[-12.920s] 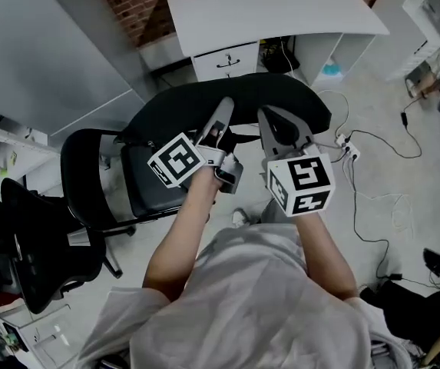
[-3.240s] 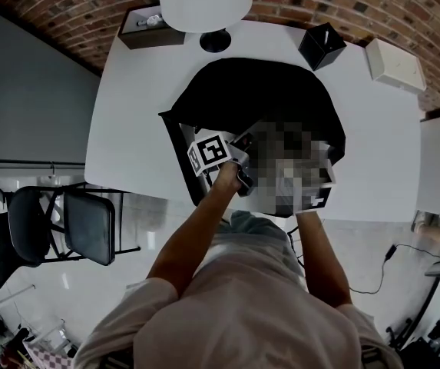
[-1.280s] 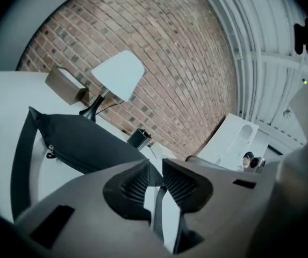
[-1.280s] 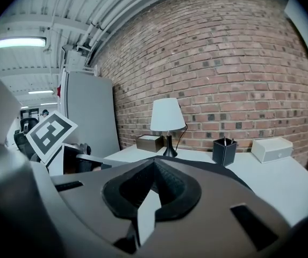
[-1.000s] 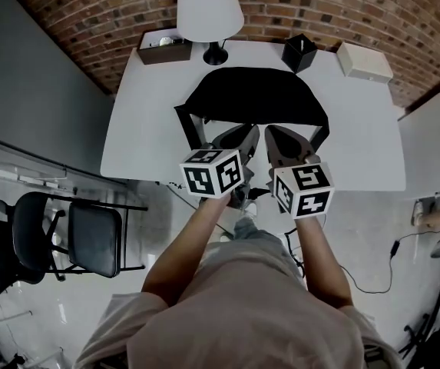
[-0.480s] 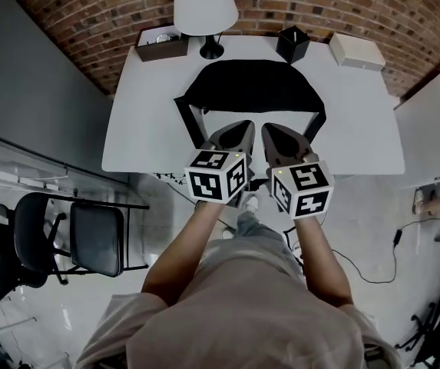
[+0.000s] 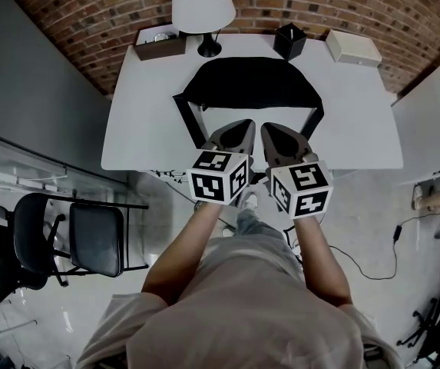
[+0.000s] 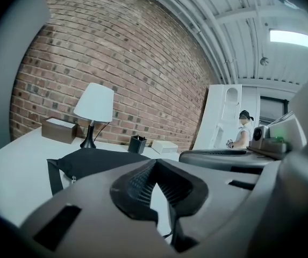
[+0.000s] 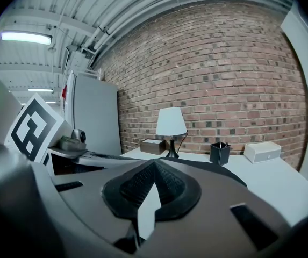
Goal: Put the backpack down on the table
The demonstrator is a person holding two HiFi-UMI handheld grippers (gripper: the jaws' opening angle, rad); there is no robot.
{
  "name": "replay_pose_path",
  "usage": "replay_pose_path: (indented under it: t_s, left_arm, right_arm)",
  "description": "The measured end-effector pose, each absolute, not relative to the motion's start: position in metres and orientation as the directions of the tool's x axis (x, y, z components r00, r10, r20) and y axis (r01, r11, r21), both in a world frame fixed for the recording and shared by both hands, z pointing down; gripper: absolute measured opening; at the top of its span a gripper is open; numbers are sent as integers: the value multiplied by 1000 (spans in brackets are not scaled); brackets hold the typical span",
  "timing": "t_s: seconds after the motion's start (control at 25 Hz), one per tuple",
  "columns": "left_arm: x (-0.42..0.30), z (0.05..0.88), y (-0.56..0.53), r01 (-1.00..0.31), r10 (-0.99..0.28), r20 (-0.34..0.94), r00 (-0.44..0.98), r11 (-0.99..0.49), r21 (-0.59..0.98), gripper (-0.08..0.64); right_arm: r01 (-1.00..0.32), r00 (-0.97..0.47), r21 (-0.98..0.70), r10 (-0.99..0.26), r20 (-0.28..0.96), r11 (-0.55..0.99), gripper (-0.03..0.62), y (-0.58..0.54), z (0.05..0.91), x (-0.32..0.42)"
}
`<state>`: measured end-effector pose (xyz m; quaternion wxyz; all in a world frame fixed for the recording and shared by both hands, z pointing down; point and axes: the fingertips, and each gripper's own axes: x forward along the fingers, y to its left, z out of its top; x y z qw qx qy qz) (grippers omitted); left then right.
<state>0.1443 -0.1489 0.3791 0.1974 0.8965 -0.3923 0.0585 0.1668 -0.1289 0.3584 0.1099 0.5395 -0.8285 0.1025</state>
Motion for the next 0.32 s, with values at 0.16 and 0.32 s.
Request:
replay_pose_path:
  t_s: [0.16, 0.32]
  left_arm:
    - [142, 380, -150, -729, -682, 263, 683, -610, 310, 6]
    - [139, 382, -150, -729, -679, 270, 682, -608, 314, 6]
  right_arm:
    - [-916, -394, -53, -870, 298, 397, 2, -130, 360, 165]
    - [-915, -396, -52, -868, 298, 399, 2, -131, 360, 161]
